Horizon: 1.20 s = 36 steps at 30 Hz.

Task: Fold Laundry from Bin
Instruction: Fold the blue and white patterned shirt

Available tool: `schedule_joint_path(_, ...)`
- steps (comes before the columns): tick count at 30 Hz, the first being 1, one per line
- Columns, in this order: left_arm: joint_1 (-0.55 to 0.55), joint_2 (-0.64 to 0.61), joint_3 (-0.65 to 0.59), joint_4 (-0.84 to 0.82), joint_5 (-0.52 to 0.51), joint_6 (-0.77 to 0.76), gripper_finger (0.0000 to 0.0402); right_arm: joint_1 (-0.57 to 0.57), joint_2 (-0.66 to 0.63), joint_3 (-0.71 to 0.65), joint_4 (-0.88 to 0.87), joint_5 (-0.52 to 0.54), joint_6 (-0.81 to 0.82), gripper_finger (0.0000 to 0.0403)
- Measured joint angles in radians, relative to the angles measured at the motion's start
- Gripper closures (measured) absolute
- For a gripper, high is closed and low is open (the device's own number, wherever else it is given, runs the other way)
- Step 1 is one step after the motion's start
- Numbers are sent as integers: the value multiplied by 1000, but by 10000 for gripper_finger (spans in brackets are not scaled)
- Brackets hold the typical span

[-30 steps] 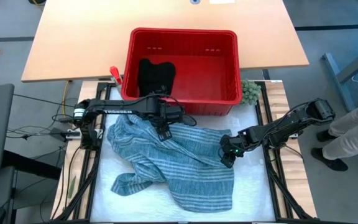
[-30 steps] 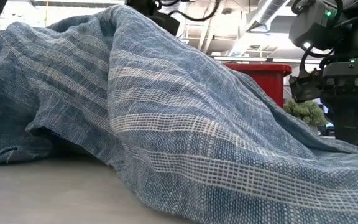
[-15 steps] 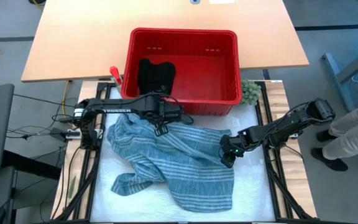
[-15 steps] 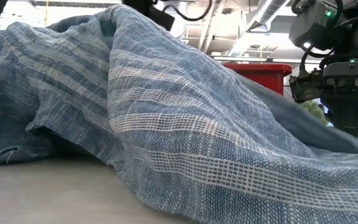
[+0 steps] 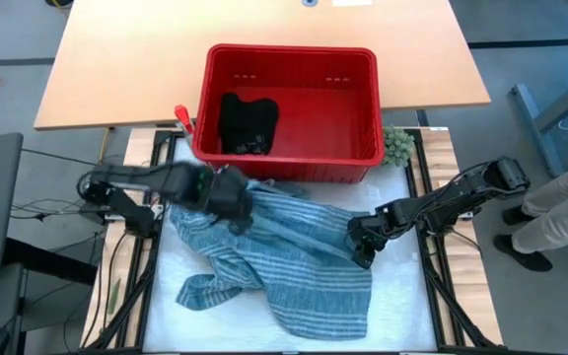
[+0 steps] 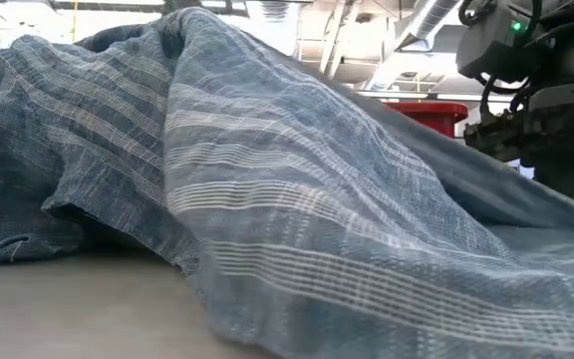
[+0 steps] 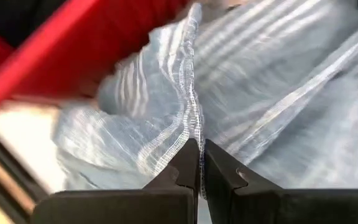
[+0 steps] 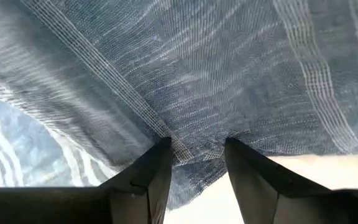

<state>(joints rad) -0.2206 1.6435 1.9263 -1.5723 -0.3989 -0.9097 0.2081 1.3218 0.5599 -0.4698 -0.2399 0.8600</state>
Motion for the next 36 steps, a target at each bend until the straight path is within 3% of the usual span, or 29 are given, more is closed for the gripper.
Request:
schedule_joint_path(6,-244,52,0,0,-144,-483,401,-6,-78,104,-131,2,-53,223)
schedule_joint_path(12,-380,198,0,0,-224,-887,401,-40,-222,279,-269,9,-159,224)
schedule_joint_path(18,-436,359,0,1,-237,-1203,401,-109,-252,340,66,25,-305,234)
schedule_joint_path(21,-432,415,-1,1,-167,-1215,401,-155,-176,340,221,29,-371,240)
schedule_joint_path(24,-423,426,-2,2,-209,-1189,401,-186,-71,337,375,34,-442,247)
schedule_joint_path(27,-414,381,-1,2,-222,-1020,400,-202,38,338,537,35,-491,254)
schedule_joint_path(32,-380,287,0,3,15,-628,367,-218,181,338,722,89,-520,274)
schedule_joint_path(36,-362,173,0,0,144,-496,314,-219,250,339,734,145,-531,289)
